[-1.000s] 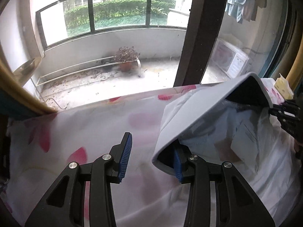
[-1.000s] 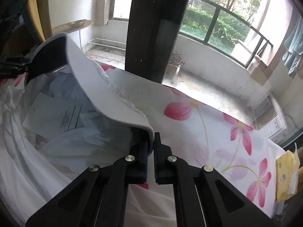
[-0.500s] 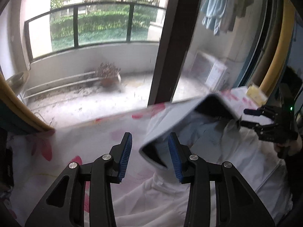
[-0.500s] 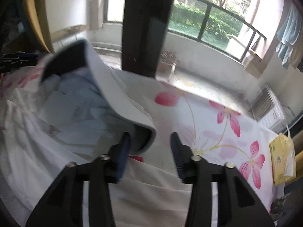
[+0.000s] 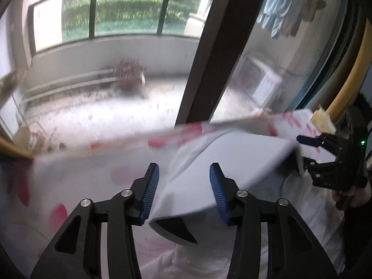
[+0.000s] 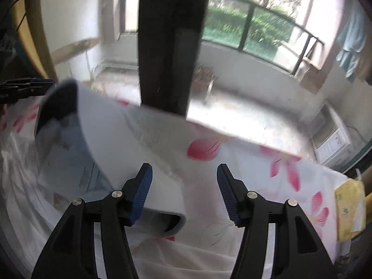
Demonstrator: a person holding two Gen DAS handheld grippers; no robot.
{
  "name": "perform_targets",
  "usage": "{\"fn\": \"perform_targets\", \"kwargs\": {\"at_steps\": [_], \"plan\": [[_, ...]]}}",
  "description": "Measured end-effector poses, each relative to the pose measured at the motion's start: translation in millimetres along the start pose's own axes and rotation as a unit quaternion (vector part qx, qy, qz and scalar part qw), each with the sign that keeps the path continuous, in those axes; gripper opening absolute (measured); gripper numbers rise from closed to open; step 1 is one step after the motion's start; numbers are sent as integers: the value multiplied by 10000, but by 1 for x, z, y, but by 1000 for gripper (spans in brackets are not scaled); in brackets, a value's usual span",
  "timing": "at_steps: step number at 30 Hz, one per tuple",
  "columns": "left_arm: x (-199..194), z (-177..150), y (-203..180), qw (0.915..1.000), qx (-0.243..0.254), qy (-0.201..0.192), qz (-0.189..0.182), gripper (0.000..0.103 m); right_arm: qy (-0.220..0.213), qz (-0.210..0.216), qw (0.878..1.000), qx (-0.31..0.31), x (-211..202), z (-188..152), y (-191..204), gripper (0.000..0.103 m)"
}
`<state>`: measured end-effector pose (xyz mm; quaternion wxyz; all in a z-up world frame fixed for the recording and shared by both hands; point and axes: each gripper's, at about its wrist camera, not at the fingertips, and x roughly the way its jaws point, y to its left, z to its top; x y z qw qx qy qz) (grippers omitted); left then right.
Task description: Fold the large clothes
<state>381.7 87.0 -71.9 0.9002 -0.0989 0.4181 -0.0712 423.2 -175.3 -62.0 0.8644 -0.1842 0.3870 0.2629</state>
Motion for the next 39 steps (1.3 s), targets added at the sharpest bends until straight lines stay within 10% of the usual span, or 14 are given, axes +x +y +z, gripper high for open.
{"fn": "perform_targets", "kwargs": {"at_steps": [13,16,19,24,33,39], "plan": [[-1,-37,12,9981,349,493,-149,58,370,842,9957,-91,3,-16,-1,69],[-1,-40,4,9976,533,438,-107,58,383,1126,9928,-145,0,-22,8,48],[-2,-41,0,9963,695,463,-204,58,276,887,9936,-647,-9,-25,28,30],[-20,-37,3,9977,661,91,-134,17,-119,337,9955,-875,-25,-25,28,12],[-68,-53,-27,9885,1253,-841,-27,13,-1205,-847,9725,-1807,-71,-47,51,11],[-75,-79,-44,9840,1513,-916,-230,13,-1124,-868,9719,-1877,-78,-68,62,15]]}}
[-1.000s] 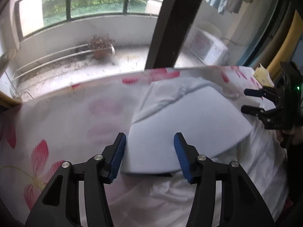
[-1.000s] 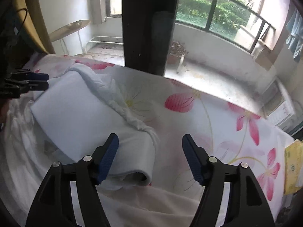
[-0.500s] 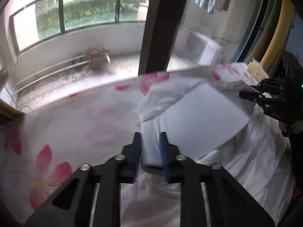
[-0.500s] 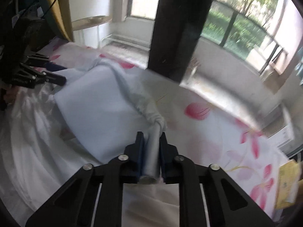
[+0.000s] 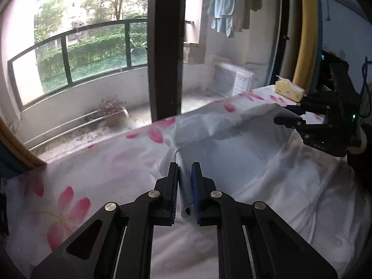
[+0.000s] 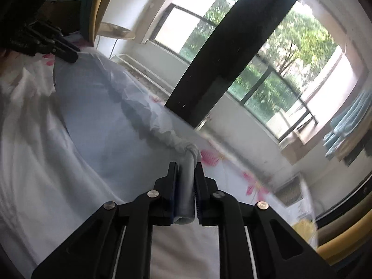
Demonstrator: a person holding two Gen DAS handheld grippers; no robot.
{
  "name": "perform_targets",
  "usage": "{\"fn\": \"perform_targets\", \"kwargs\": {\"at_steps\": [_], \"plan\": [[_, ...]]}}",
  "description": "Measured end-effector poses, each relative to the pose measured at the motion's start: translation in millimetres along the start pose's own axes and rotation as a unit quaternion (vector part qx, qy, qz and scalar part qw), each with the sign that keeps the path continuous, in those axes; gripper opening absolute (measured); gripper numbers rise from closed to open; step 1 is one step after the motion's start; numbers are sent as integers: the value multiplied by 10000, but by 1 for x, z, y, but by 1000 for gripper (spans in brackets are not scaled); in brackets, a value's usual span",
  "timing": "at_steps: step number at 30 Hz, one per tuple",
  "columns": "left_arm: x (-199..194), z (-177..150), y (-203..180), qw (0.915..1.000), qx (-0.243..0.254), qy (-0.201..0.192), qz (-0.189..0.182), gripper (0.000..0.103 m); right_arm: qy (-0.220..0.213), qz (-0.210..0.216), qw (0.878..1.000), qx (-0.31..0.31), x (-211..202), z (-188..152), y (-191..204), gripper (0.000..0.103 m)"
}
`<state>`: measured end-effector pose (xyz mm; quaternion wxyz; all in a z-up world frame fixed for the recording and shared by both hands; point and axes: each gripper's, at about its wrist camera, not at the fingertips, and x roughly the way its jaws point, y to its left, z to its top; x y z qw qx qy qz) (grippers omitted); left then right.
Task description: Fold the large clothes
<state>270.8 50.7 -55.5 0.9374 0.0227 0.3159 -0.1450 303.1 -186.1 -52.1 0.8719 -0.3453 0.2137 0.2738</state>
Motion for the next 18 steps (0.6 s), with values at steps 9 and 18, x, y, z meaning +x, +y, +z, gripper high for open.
{"fn": "perform_targets", "kwargs": {"at_steps": [9,18], "plan": [[-30,-18,-14,9995,-86,-240,-175,13,-91,492,9963,704,-19,-11,-4,16],[-49,-44,-27,9992,-260,-201,-231,13,98,943,9882,1204,-30,-35,5,16]]}}
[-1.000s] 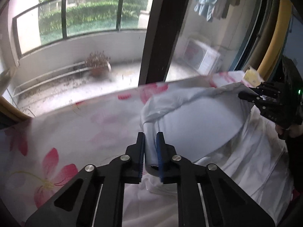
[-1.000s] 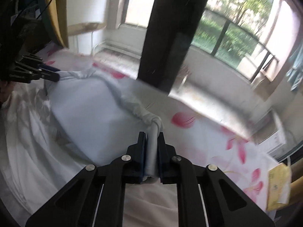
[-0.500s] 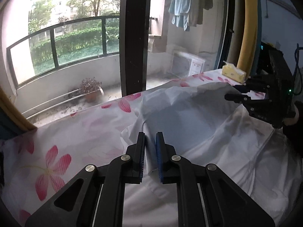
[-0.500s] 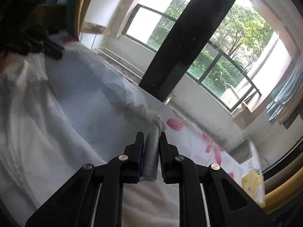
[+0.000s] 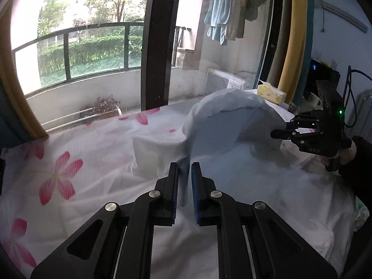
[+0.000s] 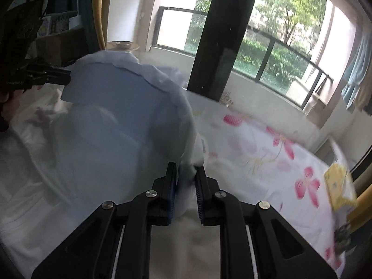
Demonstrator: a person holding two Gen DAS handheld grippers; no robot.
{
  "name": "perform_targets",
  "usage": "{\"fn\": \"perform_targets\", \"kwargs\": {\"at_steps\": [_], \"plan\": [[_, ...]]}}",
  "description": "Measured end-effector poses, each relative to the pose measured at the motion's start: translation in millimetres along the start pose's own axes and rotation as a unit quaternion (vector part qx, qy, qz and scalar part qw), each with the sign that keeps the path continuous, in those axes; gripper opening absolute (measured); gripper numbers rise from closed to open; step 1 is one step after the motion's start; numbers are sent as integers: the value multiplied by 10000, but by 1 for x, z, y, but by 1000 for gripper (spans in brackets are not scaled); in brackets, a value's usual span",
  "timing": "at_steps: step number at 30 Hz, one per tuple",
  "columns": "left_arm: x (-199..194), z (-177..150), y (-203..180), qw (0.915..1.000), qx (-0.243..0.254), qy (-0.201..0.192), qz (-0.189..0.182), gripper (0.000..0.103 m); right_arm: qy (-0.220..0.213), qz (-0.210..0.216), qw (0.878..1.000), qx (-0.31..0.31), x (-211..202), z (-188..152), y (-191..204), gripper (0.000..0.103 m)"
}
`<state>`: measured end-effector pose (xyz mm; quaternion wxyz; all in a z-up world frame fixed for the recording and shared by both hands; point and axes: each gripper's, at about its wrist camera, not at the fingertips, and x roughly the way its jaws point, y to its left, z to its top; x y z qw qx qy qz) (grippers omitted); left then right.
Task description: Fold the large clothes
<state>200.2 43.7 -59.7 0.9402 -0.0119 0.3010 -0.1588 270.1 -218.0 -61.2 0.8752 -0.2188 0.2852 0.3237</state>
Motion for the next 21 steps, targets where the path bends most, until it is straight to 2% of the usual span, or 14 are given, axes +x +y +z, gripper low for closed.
{"fn": "perform_targets", "kwargs": {"at_steps": [6,11,15,21], "plan": [[-15,-23,-7,9999,-1,140,-79,13,102,-3,9998,195,-15,-22,6,16],[-24,-38,-4,9996,-26,266,21,13,137,46,9992,379,-27,-33,11,16],[-34,-40,1,9994,-139,307,59,13,206,75,9991,354,-33,-39,19,16],[-53,-34,4,9996,-236,113,101,13,204,112,9989,405,-49,-31,18,20]]}}
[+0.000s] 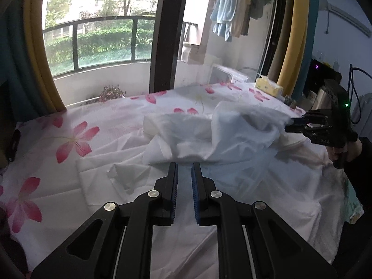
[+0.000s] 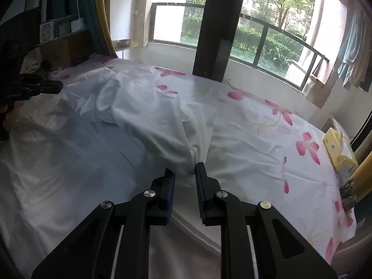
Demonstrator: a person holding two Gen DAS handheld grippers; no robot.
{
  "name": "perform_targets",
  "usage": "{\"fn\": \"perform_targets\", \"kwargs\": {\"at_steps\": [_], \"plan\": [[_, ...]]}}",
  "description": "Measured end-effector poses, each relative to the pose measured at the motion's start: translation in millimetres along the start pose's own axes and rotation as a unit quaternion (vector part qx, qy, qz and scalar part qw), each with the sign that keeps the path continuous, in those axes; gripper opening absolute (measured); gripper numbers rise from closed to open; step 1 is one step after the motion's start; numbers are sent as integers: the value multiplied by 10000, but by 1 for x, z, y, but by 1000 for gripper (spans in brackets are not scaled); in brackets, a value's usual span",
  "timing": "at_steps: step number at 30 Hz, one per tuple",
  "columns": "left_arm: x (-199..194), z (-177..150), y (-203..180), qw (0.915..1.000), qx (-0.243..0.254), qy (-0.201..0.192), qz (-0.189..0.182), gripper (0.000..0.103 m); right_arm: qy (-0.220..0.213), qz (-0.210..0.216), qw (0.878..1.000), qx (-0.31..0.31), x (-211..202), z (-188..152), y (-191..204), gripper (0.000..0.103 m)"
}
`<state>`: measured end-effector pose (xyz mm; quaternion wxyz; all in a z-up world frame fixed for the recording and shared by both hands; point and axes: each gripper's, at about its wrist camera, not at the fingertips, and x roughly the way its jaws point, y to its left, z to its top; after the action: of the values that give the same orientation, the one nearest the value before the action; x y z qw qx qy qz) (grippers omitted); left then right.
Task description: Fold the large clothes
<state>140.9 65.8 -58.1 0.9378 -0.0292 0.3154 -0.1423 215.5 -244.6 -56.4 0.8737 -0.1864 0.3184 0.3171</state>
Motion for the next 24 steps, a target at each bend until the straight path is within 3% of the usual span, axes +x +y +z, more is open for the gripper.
{"fn": "perform_targets", "kwargs": {"at_steps": [2,5,6,9,11,14,18,22,23,24], "plan": [[-2,3,0,9999,-72,-74,-37,14,61,89,9999,-42,-4,4,1,28],[-4,10,-3,9995,-167,-196,-185,31,209,144,9995,-164,-5,3,4,54],[-2,13,-5,9992,-180,-227,-277,34,238,32,9996,-143,-4,1,1,54],[8,20,-13,9987,-103,-211,-459,40,394,-167,9991,50,0,0,-9,54],[19,21,-18,9986,-78,-129,-510,43,260,-77,9995,170,-5,4,-11,54],[39,18,-26,9982,-49,134,-591,43,-30,354,9987,358,-6,17,-2,54],[66,8,-38,9956,-4,670,-651,43,-45,820,9966,47,18,30,31,54],[72,0,-42,9933,-54,751,-874,42,-23,1116,9936,-173,42,38,57,54],[71,-1,-45,9929,-46,720,-947,32,-30,1152,9931,-227,47,39,62,50],[70,-2,-46,9926,-24,724,-976,16,7,1170,9927,-279,51,39,65,27]]}}
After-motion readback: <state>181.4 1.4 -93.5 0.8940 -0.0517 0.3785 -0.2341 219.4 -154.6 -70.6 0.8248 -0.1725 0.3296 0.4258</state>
